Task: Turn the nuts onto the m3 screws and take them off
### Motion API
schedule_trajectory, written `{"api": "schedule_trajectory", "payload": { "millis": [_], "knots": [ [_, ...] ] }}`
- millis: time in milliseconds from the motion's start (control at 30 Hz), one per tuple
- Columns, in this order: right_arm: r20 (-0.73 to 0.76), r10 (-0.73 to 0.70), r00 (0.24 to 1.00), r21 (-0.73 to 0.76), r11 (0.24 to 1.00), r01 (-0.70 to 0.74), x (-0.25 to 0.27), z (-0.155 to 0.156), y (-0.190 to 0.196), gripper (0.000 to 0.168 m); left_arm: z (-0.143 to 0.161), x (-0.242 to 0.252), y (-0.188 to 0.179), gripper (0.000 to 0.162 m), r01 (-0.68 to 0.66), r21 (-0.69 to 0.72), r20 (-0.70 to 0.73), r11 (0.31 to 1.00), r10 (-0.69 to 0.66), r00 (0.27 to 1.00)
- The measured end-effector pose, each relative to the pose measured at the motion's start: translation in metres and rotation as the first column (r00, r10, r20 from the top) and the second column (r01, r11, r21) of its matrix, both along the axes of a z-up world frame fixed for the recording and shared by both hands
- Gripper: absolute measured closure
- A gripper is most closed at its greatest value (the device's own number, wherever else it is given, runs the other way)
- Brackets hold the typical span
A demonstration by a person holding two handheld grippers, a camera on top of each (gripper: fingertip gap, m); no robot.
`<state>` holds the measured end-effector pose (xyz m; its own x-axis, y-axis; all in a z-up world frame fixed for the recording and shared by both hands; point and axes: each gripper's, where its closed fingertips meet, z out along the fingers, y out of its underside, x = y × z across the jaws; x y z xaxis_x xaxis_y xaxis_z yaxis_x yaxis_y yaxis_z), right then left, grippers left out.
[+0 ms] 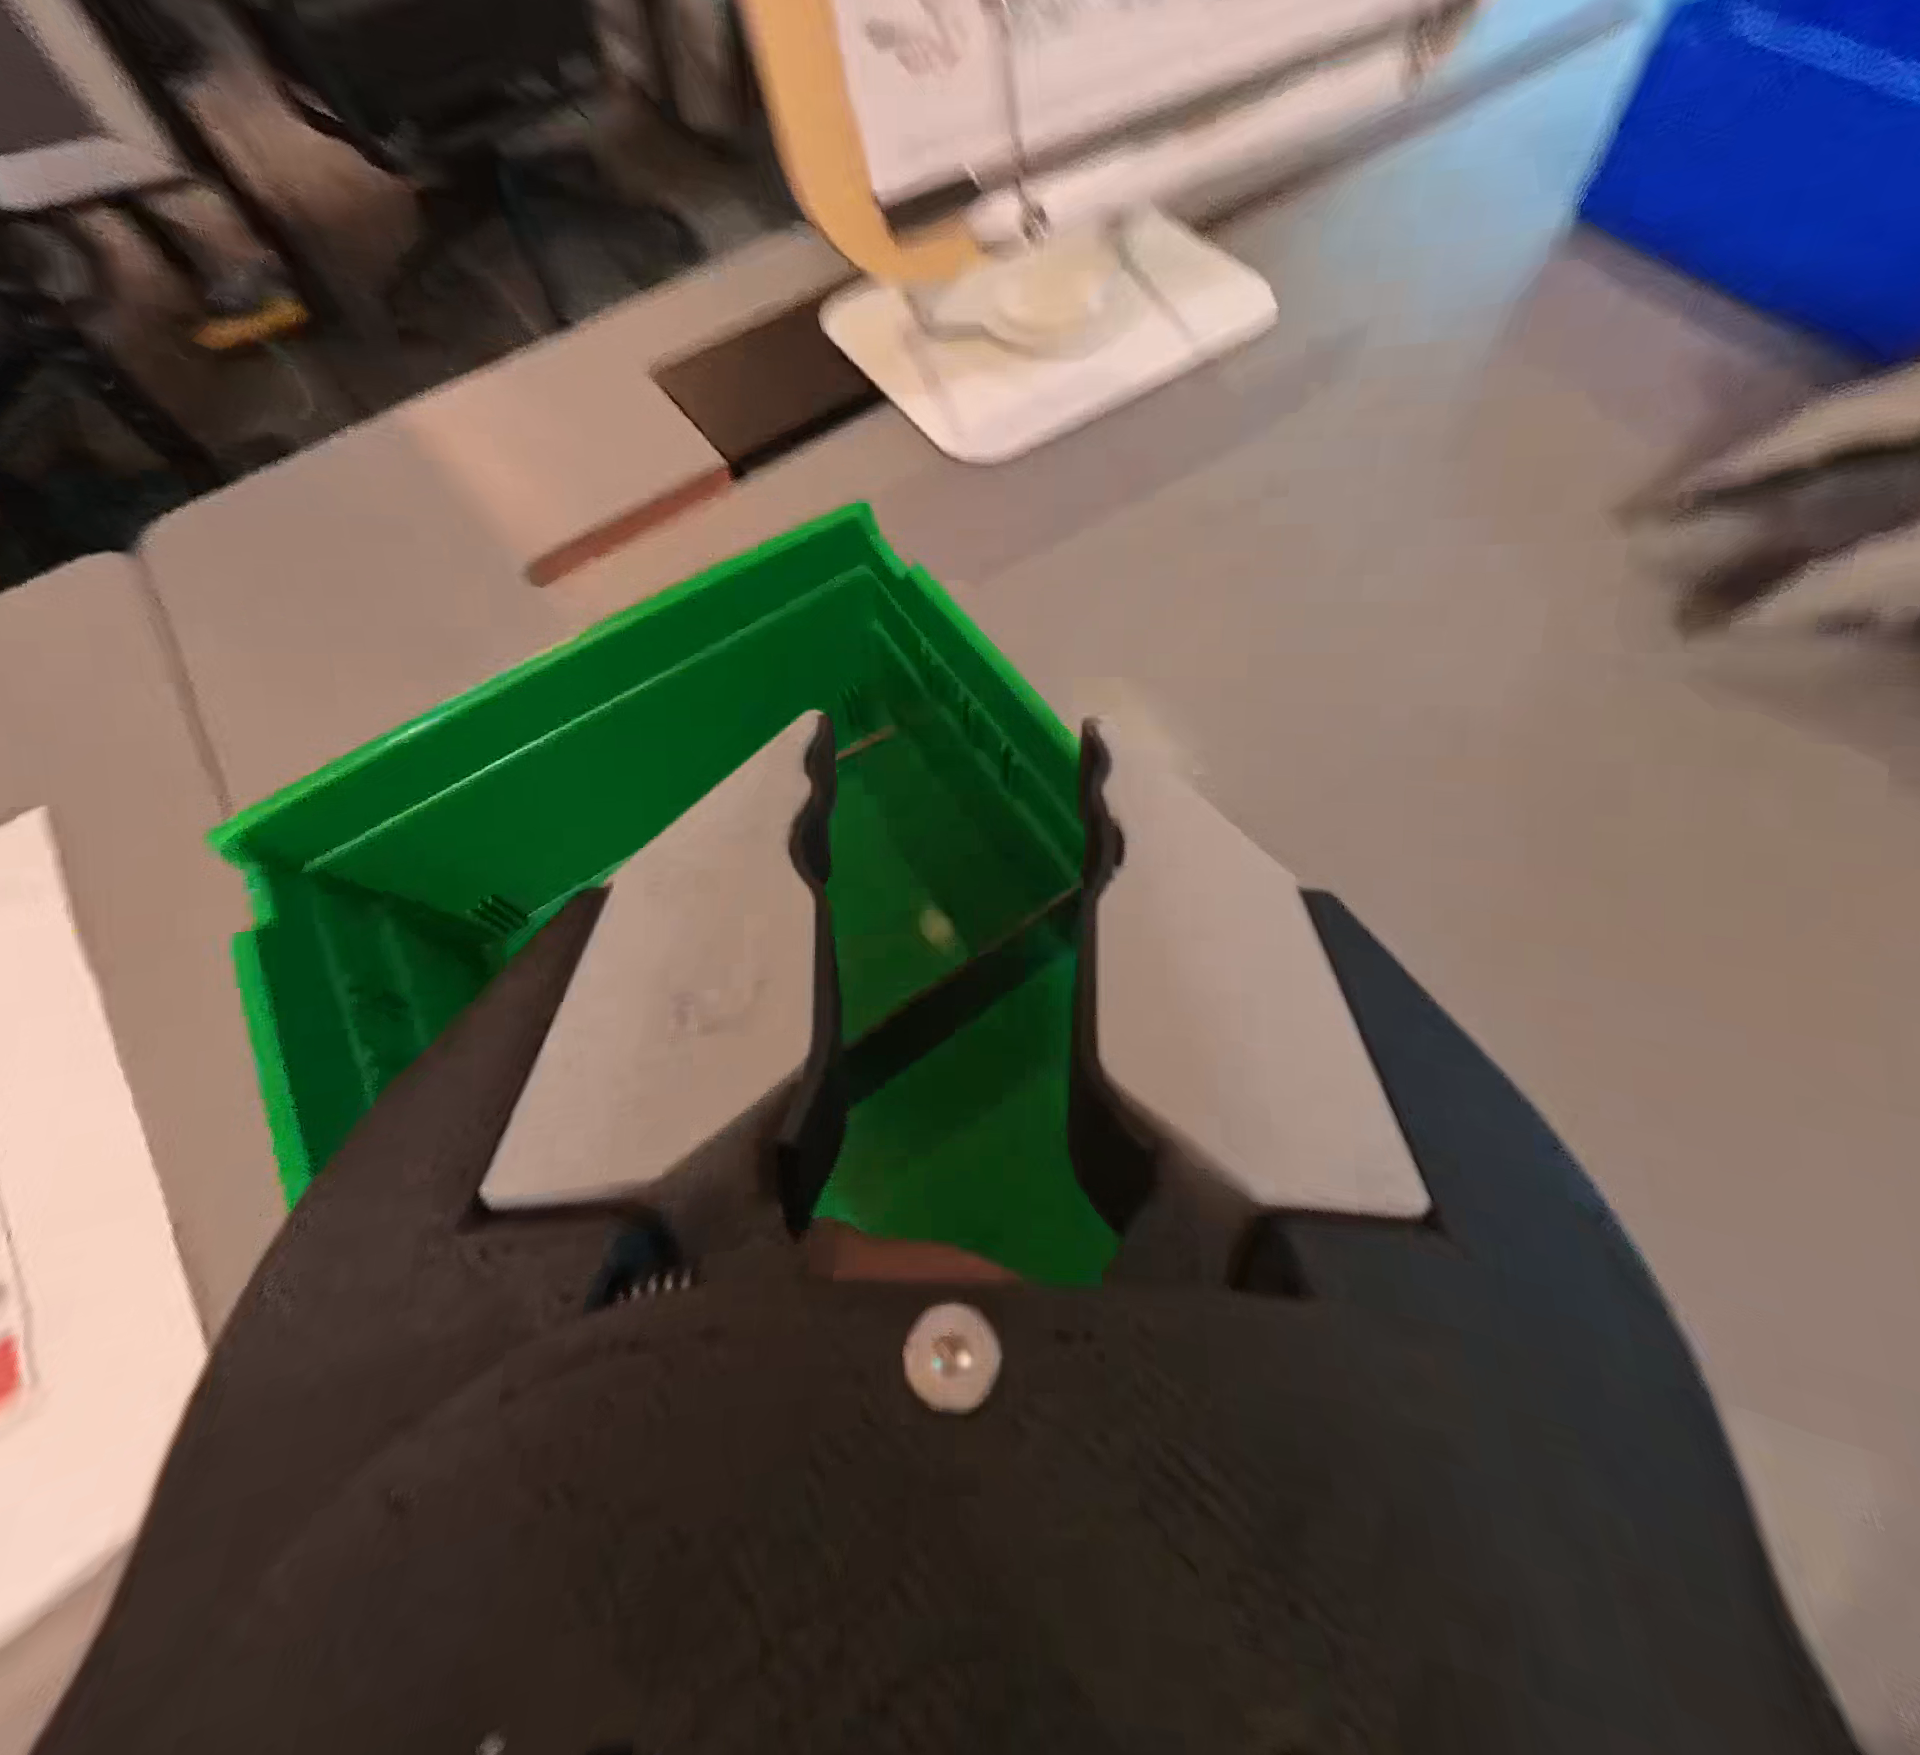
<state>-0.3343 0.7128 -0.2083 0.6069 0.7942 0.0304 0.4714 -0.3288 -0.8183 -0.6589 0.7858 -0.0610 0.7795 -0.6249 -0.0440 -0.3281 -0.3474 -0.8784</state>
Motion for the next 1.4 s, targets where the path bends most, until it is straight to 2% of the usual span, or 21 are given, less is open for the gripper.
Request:
{"api": "schedule_trajectory", "payload": {
  "millis": [67, 100, 167, 200, 267, 333, 567, 667, 900, 1000, 1200, 1300, 1400],
  "knots": [
    [0.003, 0.003, 1.000, -0.001, 1.000, -0.003, 0.000, -0.001, 0.000, 0.114, -0.020, -0.003, 0.010, 0.120, 0.133, -0.086, -0.148, 0.987, -0.145, 0.978],
    [0.003, 0.004, 1.000, -0.001, 1.000, -0.004, 0.000, -0.001, 0.000, 0.114, -0.034, -0.013, 0.019, 0.120, 0.153, -0.118, -0.258, 0.981, -0.179, 0.949],
    [0.002, 0.005, 1.000, -0.005, 1.000, -0.005, -0.001, -0.001, -0.001, 0.113, -0.062, -0.033, 0.037, 0.112, 0.156, -0.200, -0.453, 0.967, -0.232, 0.861],
    [0.001, 0.006, 1.000, -0.008, 1.000, -0.006, -0.001, -0.001, -0.001, 0.113, -0.075, -0.036, 0.040, 0.112, 0.187, -0.260, -0.495, 0.947, -0.297, 0.817],
    [-0.001, 0.007, 1.000, -0.017, 1.000, -0.007, -0.001, -0.002, -0.001, 0.113, -0.099, -0.038, 0.044, 0.118, 0.256, -0.355, -0.540, 0.899, -0.421, 0.729],
    [-0.002, 0.008, 1.000, -0.026, 1.000, -0.008, -0.001, -0.002, 0.000, 0.113, -0.115, -0.043, 0.057, 0.118, 0.266, -0.388, -0.593, 0.882, -0.460, 0.661],
    [-0.015, 0.007, 1.000, -0.037, 0.999, -0.007, 0.000, -0.002, 0.000, 0.114, -0.153, -0.060, 0.078, 0.129, 0.235, -0.504, -0.627, 0.831, -0.539, 0.563],
    [-0.012, 0.011, 1.000, -0.035, 0.999, -0.012, -0.001, -0.002, -0.001, 0.114, -0.163, -0.064, 0.082, 0.132, 0.205, -0.537, -0.637, 0.818, -0.553, 0.537],
    [-0.007, 0.023, 1.000, -0.030, 0.999, -0.023, -0.002, -0.002, -0.003, 0.115, -0.167, -0.058, 0.076, 0.157, 0.196, -0.630, -0.590, 0.752, -0.627, 0.508],
    [-0.008, 0.030, 1.000, -0.034, 0.999, -0.030, -0.003, -0.002, -0.005, 0.115, -0.167, -0.058, 0.077, 0.160, 0.192, -0.623, -0.612, 0.758, -0.626, 0.484],
    [-0.015, 0.035, 0.999, -0.033, 0.999, -0.035, -0.003, -0.001, -0.007, 0.117, -0.167, -0.058, 0.077, 0.161, 0.182, -0.611, -0.626, 0.771, -0.610, 0.486],
    [-0.027, 0.030, 0.999, -0.030, 0.999, -0.031, -0.003, 0.001, -0.006, 0.117, -0.166, -0.057, 0.070, 0.161, 0.190, -0.597, -0.616, 0.779, -0.598, 0.514],
    [-0.059, 0.020, 0.998, -0.030, 0.999, -0.022, -0.001, 0.005, -0.005, 0.118, -0.154, -0.062, 0.068, 0.161, 0.186, -0.536, -0.650, 0.823, -0.543, 0.531]
  ]
}}
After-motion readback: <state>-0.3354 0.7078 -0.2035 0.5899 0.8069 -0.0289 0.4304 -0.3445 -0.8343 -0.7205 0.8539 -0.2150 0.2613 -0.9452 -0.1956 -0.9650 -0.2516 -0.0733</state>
